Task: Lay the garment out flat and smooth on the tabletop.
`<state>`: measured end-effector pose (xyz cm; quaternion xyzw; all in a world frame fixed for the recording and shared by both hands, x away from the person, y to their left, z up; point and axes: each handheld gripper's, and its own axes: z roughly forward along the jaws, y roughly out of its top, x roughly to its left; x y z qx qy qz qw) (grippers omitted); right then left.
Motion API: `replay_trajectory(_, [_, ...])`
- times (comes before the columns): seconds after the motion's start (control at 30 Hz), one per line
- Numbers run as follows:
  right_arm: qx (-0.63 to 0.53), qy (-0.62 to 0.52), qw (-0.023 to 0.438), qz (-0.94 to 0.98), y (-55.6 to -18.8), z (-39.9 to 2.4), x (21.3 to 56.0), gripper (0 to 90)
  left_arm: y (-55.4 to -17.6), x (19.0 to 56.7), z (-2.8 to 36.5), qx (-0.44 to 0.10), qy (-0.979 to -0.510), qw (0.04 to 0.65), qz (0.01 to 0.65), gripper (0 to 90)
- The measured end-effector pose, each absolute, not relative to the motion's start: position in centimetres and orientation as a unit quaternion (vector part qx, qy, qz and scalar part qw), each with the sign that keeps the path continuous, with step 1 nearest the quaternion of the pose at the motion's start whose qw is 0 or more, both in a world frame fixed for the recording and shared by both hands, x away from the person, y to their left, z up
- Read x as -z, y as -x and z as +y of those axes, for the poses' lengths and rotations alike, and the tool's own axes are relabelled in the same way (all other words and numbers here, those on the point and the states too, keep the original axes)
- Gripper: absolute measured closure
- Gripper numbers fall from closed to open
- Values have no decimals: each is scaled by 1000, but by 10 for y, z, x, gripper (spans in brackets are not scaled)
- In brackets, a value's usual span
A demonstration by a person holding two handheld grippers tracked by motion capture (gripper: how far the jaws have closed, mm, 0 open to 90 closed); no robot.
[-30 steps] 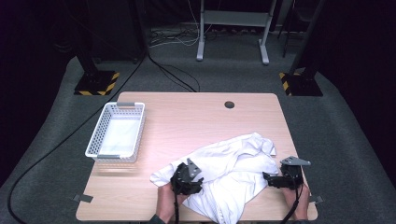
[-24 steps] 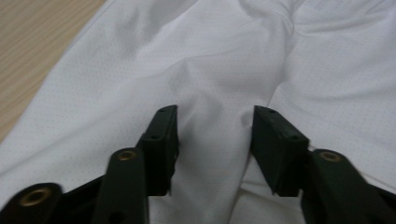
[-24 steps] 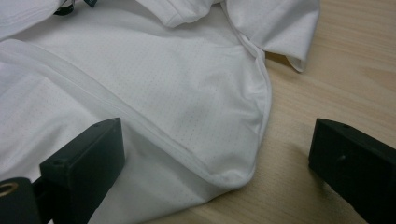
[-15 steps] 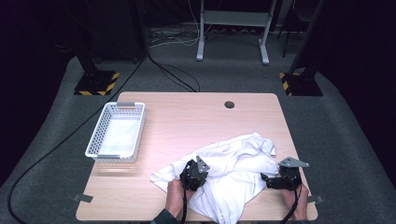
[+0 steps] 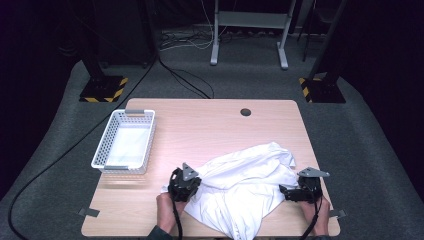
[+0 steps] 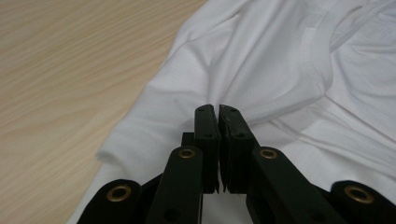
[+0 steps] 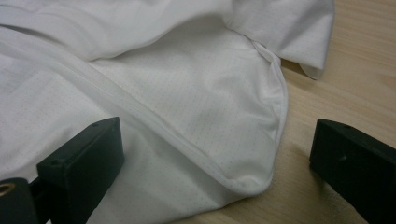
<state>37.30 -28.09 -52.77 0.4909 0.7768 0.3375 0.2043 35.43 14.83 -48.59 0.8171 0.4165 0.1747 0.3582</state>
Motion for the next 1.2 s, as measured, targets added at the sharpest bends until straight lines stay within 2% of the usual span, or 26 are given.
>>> replay_trajectory(0.23, [-338, -495, 207, 773, -373, -282, 528, 34, -347, 484, 196, -173, -789, 366, 462, 858])
replay_trajectory(0.4, [-338, -498, 209, 771, -373, -282, 527, 39, -347, 494, 206, -173, -785, 353, 479, 836])
replay_trajectory(0.5, [-338, -497, 208, 772, -373, -282, 527, 41, -342, 494, 198, -188, -787, 352, 470, 646])
replay_trajectory(0.57, [-336, -497, 215, 771, -372, -281, 526, 47, -337, 491, 188, -203, -786, 357, 462, 487])
replay_trajectory(0.63, [-354, -496, 231, 758, -368, -277, 521, 71, -332, 491, 177, -208, -791, 365, 444, 437])
replay_trajectory(0.77, [-352, -473, 209, 780, -371, -248, 517, 76, -331, 504, 156, -207, -813, 338, 425, 338])
replay_trajectory(0.9, [-332, -458, 197, 800, -376, -233, 523, 104, -333, 511, 150, -209, -816, 335, 423, 316])
replay_trajectory(1.13, [-343, -470, 203, 788, -356, -250, 526, 111, -334, 517, 149, -220, -820, 322, 419, 329])
replay_trajectory(1.2, [-336, -470, 200, 791, -351, -253, 523, 162, -332, 514, 149, -222, -818, 329, 416, 331])
